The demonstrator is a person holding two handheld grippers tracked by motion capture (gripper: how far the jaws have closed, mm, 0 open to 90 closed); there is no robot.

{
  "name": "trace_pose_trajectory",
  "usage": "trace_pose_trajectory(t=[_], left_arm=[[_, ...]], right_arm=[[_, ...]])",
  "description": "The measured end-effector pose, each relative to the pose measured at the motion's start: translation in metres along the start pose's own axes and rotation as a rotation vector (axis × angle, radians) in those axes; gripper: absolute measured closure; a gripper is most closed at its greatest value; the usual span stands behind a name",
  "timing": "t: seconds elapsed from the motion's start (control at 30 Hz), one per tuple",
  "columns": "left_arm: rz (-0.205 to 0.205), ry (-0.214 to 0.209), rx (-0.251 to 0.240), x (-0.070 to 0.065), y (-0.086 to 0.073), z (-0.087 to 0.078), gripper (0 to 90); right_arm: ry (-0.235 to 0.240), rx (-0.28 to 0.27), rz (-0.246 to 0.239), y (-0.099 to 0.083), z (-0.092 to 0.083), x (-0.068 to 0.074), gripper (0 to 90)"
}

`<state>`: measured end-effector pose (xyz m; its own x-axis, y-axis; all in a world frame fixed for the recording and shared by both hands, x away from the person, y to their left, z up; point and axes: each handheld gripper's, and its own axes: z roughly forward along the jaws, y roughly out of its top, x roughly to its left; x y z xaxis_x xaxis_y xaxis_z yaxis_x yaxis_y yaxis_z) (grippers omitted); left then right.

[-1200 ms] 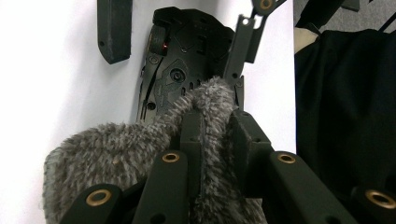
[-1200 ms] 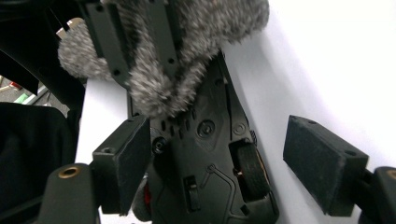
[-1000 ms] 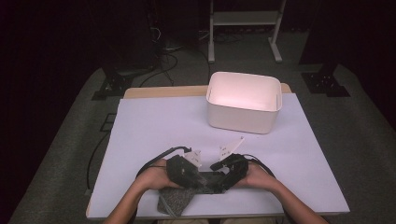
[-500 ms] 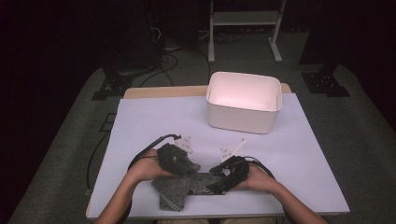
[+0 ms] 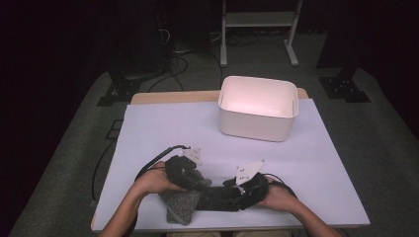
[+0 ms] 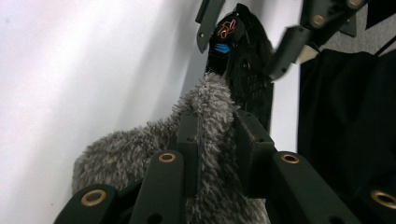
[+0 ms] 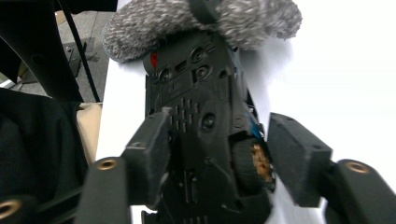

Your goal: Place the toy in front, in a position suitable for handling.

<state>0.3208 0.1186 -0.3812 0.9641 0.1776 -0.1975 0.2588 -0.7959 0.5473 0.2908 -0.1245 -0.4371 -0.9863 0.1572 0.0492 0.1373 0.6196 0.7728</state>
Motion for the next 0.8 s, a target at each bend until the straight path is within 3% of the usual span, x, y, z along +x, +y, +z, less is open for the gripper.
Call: trace_pose_trajectory(t=[0.13, 0.4, 0.53, 0.6, 0.63, 0.8], left_arm=[[0.036, 0.022, 0.007, -0.011, 0.001, -0.003, 73.6], [0.1, -0.004, 0.004, -0.036, -0.005, -0.009, 73.9], [0.102, -0.007, -0.006, -0.037, -0.005, -0.009, 73.8], [0.098, -0.012, -0.017, -0.035, -0.007, -0.009, 73.5], [0.092, -0.013, -0.024, -0.035, -0.007, -0.009, 73.5], [0.103, -0.05, -0.045, -0.037, -0.007, -0.01, 74.4]], right_arm=[[-0.017, 0.018, -0.025, 0.004, -0.003, 0.006, 40.7], [0.053, 0.049, 0.001, 0.005, 0.004, 0.009, 39.9], [0.071, 0.06, -0.003, 0.005, 0.01, 0.013, 42.1], [0.081, 0.069, -0.016, 0.007, 0.016, 0.016, 50.4], [0.081, 0.069, -0.016, 0.007, 0.016, 0.016, 50.4], [0.093, 0.052, -0.045, 0.008, 0.016, 0.019, 55.9]])
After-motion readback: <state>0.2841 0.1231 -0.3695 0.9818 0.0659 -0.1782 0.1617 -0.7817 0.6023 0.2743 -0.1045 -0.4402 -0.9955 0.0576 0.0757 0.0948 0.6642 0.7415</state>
